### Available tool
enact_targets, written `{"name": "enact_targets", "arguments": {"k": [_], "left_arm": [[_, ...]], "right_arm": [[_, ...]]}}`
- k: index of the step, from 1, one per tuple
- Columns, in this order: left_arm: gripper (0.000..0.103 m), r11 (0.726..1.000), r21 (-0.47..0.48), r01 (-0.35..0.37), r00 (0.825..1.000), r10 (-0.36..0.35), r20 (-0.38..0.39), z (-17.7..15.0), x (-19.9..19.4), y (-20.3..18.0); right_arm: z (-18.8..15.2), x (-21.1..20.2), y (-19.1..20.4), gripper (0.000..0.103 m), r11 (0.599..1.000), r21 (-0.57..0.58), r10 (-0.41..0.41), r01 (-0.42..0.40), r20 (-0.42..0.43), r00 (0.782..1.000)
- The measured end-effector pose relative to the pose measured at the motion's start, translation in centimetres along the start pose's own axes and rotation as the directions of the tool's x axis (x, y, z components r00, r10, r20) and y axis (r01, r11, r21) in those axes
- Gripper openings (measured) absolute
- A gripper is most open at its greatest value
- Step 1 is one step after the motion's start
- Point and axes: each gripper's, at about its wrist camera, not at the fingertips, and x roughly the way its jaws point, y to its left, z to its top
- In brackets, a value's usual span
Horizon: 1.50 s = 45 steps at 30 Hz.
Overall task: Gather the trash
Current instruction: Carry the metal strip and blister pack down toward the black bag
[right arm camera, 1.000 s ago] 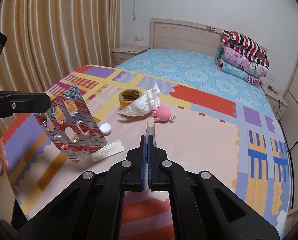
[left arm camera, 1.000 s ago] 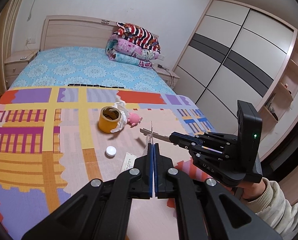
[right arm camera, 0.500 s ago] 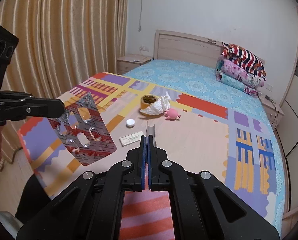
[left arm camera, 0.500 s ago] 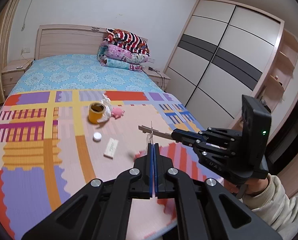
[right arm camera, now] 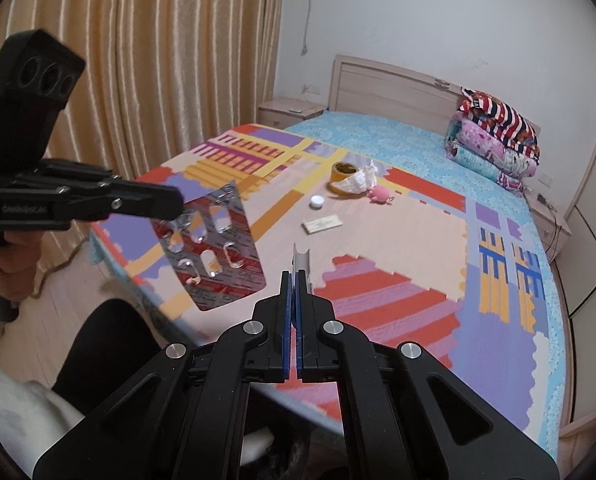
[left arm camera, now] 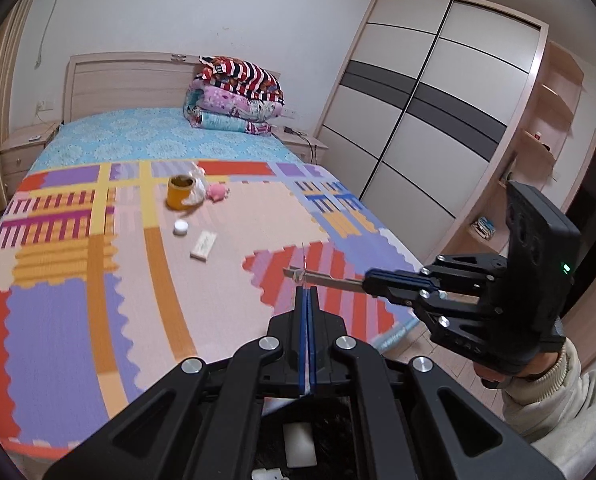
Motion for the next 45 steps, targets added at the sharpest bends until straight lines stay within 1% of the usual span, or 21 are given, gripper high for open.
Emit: {"name": "enact_targets", "arguments": {"k": [1, 3, 6, 9, 13, 17, 21, 24, 27, 28, 32, 38, 41, 45], "left_arm": [[0.000, 1.000, -0.001, 0.000, 1.000, 0.000, -0.002, -0.5, -0.2, -0.1], [0.000, 1.000, 0.002, -0.002, 1.000, 0.002, -0.012, -1.3, -0.3, -0.3], [0.000, 1.000, 0.008, 0.007, 0.999, -0.007, -0.033, -2.7, -0.3, -0.9], [0.000, 0.998, -0.019, 0.052, 0.997, -0.053, -0.060, -4.2, -0.1, -1.1], [0.000, 0.997, -0.035, 0.065, 0.994, -0.068, -0.091, -6.0, 0.2, -1.4], [0.000, 0.996, -0.036, 0.079, 0.988, -0.083, -0.129, -7.8, 0.7, -1.6], [0.000, 0.995, -0.049, 0.081, 0.978, -0.089, -0.187, -9.8, 2.0, -1.0], [0.000, 0.997, -0.046, 0.066, 0.971, -0.075, -0.228, -11.3, 3.1, -0.5], [0.000, 0.997, -0.063, 0.052, 0.959, -0.068, -0.276, -13.1, 4.7, 0.3], [0.000, 0.996, -0.075, 0.051, 0.952, -0.071, -0.297, -13.9, 5.4, 0.6], [0.000, 0.995, -0.098, 0.025, 0.935, -0.058, -0.351, -15.7, 7.2, 1.7], [0.000, 0.993, -0.116, -0.008, 0.916, -0.039, -0.399, -17.4, 8.9, 3.2], [0.000, 0.993, -0.113, -0.027, 0.907, -0.023, -0.420, -18.0, 9.6, 3.7], [0.000, 0.993, -0.111, -0.034, 0.899, -0.018, -0.438, -18.5, 10.4, 3.8]], "right_arm": [[-0.5, -0.3, 0.4, 0.002, 1.000, -0.007, 0.006, -0.006, -0.005, 1.000], [-1.6, -0.9, 1.5, 0.002, 0.999, -0.033, -0.009, 0.009, -0.015, 1.000], [-3.0, -1.4, 2.2, 0.002, 0.999, -0.031, 0.010, -0.011, -0.041, 0.999], [-4.3, -1.8, 2.7, 0.002, 0.999, -0.019, 0.042, -0.043, -0.065, 0.997], [-5.7, -2.2, 3.2, 0.002, 0.997, 0.001, 0.071, -0.072, -0.086, 0.994], [-6.9, -2.1, 3.8, 0.002, 0.995, 0.014, 0.103, -0.102, -0.112, 0.988], [-8.0, -1.6, 4.3, 0.002, 0.993, 0.021, 0.120, -0.118, -0.143, 0.982], [-9.0, -0.8, 4.2, 0.002, 0.988, 0.049, 0.151, -0.145, -0.178, 0.972], [-10.2, 0.5, 4.4, 0.002, 0.987, 0.064, 0.161, -0.150, -0.221, 0.962], [-10.5, 0.9, 4.6, 0.002, 0.985, 0.068, 0.167, -0.156, -0.233, 0.958], [-12.1, 3.1, 5.2, 0.002, 0.983, 0.085, 0.181, -0.163, -0.291, 0.939], [-14.1, 6.7, 5.4, 0.002, 0.978, 0.121, 0.204, -0.171, -0.369, 0.907], [-14.7, 7.9, 5.3, 0.002, 0.976, 0.136, 0.210, -0.170, -0.391, 0.896], [-15.3, 9.2, 5.1, 0.002, 0.973, 0.167, 0.217, -0.160, -0.417, 0.883]]}}
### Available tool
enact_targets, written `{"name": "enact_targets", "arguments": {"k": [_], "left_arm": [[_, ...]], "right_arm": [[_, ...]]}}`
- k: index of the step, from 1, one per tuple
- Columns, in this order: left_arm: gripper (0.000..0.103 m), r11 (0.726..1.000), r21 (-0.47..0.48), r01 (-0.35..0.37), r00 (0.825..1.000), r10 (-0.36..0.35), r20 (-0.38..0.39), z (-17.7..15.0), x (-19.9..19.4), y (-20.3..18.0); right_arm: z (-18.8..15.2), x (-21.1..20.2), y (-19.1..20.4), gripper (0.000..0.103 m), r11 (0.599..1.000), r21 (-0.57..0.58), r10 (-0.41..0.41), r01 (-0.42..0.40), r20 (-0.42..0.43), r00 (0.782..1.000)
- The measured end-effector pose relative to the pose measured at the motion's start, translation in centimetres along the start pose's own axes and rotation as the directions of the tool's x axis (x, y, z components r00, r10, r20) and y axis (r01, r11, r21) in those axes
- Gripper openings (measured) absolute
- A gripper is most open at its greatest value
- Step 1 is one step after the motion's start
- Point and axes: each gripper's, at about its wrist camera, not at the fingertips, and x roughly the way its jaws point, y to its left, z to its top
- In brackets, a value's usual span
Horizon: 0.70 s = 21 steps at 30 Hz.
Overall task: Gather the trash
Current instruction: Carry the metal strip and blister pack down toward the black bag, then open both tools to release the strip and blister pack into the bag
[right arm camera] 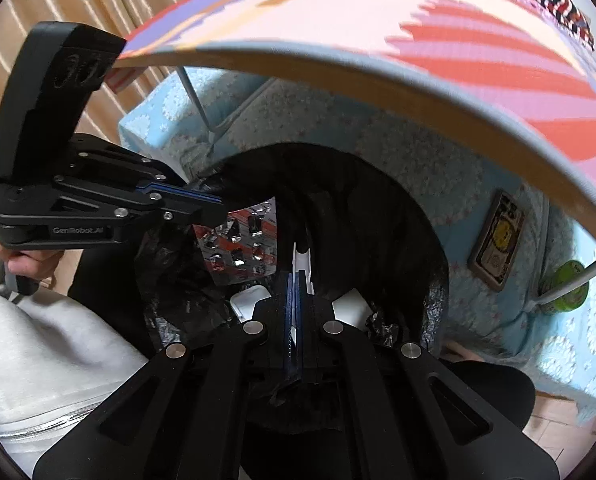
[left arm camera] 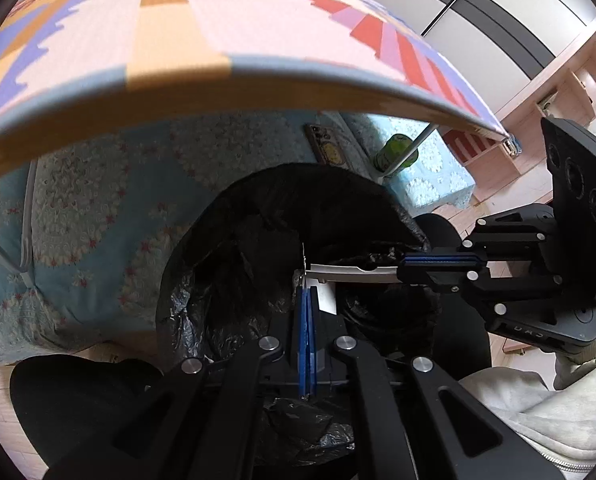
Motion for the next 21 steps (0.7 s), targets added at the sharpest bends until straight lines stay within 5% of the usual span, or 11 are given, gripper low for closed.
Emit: {"name": "enact_targets", "arguments": {"k": [15, 17, 19, 21], "left_arm": [[0.006, 0.998, 0.069, 0.002, 1.000, -0.003, 0.018, 0.2, -0.8, -1.6], [0.031, 0.997, 0.075, -0.002, 1.000, 0.000, 0.027, 0.2, -1.1, -1.9], [0.053, 0.997, 0.075, -0.010, 0.999, 0.006, 0.048, 0.2, -1.6, -2.2], [0.053, 0.997, 0.076, -0.004, 0.998, 0.000, 0.058, 0.3, -2.1, -2.4]], "right_arm": [[0.4, 0.1, 0.3, 0.005, 0.999, 0.013, 0.033, -0.033, 0.007, 0.999], [0.4, -0.4, 0.3, 0.021, 1.000, 0.015, 0.025, -0.026, 0.025, 0.999], [0.5, -1.0, 0.2, 0.024, 1.000, 0.018, 0.023, -0.024, 0.042, 0.999], [0.6, -1.6, 0.2, 0.024, 1.000, 0.015, 0.015, -0.016, 0.053, 0.998]]}}
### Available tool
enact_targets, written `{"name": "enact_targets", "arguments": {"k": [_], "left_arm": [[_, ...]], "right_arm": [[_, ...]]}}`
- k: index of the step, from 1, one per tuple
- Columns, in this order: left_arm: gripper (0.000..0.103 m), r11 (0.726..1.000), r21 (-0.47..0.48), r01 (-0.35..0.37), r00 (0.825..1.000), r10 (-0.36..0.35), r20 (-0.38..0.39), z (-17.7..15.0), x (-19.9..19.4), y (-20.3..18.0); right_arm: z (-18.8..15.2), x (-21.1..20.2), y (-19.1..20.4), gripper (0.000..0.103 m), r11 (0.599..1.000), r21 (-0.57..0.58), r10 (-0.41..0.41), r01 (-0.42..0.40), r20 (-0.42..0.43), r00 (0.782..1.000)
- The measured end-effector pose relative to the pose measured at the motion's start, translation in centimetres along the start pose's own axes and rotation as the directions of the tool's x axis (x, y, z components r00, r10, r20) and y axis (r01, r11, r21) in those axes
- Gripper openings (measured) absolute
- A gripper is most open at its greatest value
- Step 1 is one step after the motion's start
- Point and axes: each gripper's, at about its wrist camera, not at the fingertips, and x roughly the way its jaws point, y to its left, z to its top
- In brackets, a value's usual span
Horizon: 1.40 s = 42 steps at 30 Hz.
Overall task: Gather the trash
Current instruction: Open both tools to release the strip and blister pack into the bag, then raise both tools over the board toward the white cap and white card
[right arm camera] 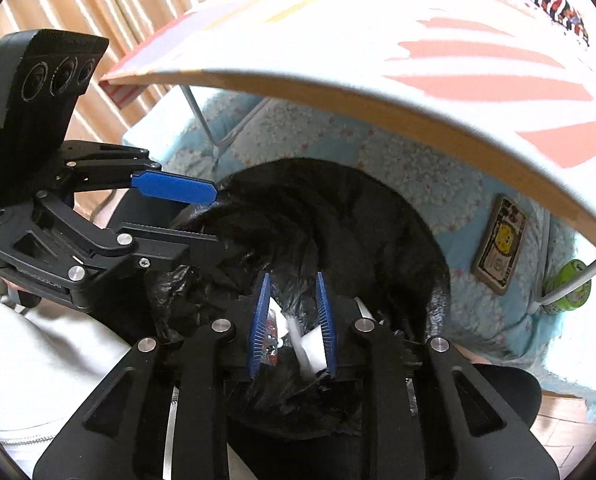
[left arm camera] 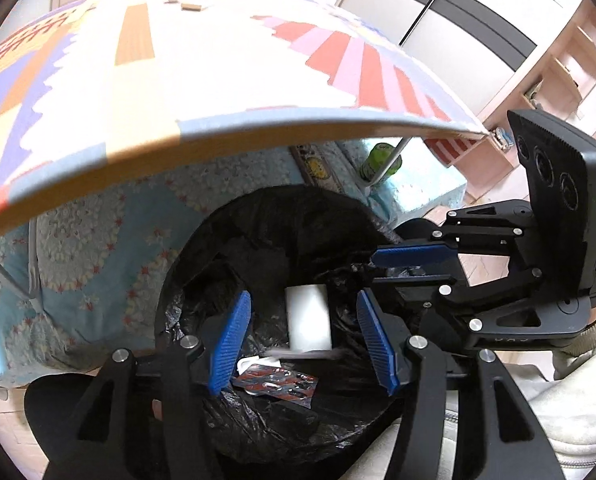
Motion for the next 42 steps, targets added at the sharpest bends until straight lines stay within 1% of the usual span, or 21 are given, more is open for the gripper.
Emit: {"name": "enact_targets", "arguments": {"k": [9, 16, 18, 20, 29, 39, 42], "left_arm": [[0.053, 0.998, 0.061, -0.034, 0.997, 0.030, 0.074, 1.2, -3.1, -1.8], [0.053, 0.992, 0.102, -0.074, 0.988, 0.059, 0.144, 2.5, -6.0, -2.5], [0.053, 0.991, 0.103, -0.084, 0.985, 0.067, 0.161, 2.9, -6.6, -2.4], [0.053, 0.990, 0.107, -0.096, 0.981, 0.075, 0.180, 3.7, -7.2, -2.2], [0.053, 0.983, 0.114, -0.145, 0.965, 0.115, 0.236, 6.6, -8.7, -1.2], [0.053, 0.979, 0.090, -0.185, 0.949, 0.154, 0.275, 10.5, -9.4, 0.9], [0.053, 0.977, 0.086, -0.194, 0.946, 0.163, 0.280, 11.6, -9.2, 1.6]], "right_arm": [[0.6, -3.3, 0.2, 0.024, 1.000, -0.013, -0.022, 0.023, 0.082, 0.996], [1.2, -5.8, 0.3, 0.025, 0.999, -0.018, -0.045, 0.049, 0.150, 0.988], [1.5, -6.2, 0.4, 0.026, 0.998, -0.020, -0.048, 0.052, 0.166, 0.985], [1.9, -6.6, 0.1, 0.029, 0.998, -0.021, -0.054, 0.058, 0.178, 0.983], [4.6, -7.8, 0.0, 0.029, 0.996, -0.035, -0.069, 0.080, 0.236, 0.969], [8.1, -7.7, -0.8, 0.031, 0.995, -0.025, -0.088, 0.099, 0.275, 0.957], [9.1, -7.5, -1.3, 0.034, 0.994, -0.009, -0.098, 0.105, 0.286, 0.953]]}}
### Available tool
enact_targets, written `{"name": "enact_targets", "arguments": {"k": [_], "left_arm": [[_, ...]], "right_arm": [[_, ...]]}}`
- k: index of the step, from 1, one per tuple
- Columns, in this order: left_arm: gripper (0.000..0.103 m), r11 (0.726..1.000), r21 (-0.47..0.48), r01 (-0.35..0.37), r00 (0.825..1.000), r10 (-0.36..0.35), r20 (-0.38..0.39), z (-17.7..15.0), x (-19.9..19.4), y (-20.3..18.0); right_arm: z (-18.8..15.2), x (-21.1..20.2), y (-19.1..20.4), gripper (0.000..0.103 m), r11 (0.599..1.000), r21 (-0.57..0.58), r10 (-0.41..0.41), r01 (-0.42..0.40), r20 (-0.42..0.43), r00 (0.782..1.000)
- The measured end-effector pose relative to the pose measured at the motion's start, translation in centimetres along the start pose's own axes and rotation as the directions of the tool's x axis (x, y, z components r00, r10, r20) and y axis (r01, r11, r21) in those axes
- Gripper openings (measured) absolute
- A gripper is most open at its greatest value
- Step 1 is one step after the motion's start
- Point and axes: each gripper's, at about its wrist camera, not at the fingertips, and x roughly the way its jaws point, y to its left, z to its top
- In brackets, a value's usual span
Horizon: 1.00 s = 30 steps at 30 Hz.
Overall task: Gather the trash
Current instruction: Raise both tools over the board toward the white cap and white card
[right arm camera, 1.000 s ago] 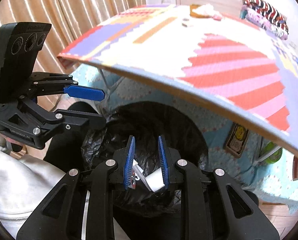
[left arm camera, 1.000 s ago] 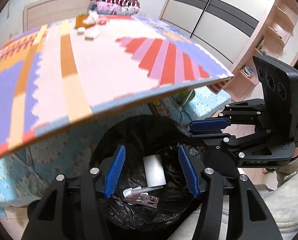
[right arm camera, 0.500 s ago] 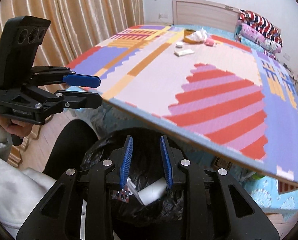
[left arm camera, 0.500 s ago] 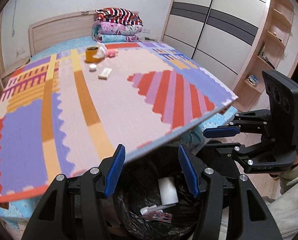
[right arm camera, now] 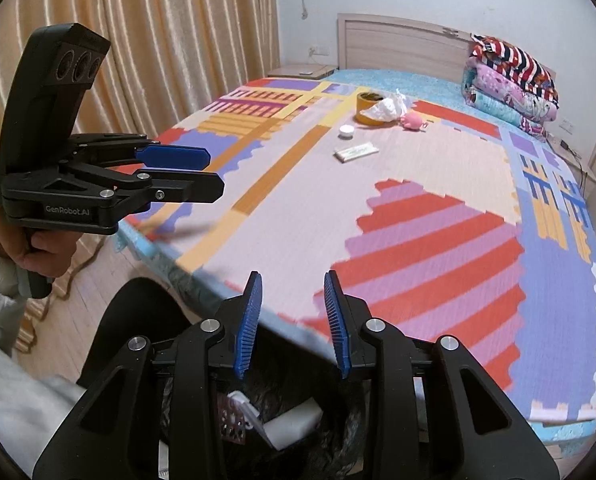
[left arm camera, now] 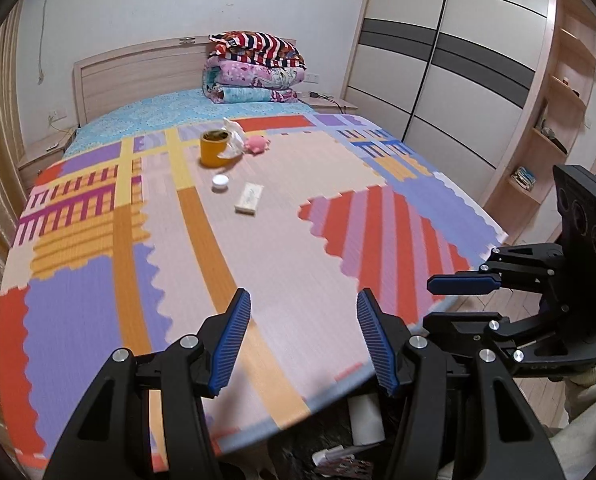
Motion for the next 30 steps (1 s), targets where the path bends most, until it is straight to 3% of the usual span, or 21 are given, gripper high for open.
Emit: {"name": "enact_targets", "arguments": {"k": [17, 30], "left_arm": [[0.053, 0.998, -0.019, -0.065, 0.998, 0.064, -0.008, 5.2, 5.5, 4.9], [0.053, 0.996, -0.029, -0.084, 0.996, 0.083, -0.025, 8.4, 9.9, 8.1]], "right_arm": [[4.8, 4.2, -2.0, 0.039, 0.998, 0.050, -0.028, 0.027, 0.025, 0.999], [8.3, 9.5, -3.8, 0.040, 0.993, 0.109, -0.044, 0.045, -0.016, 0.999]]}}
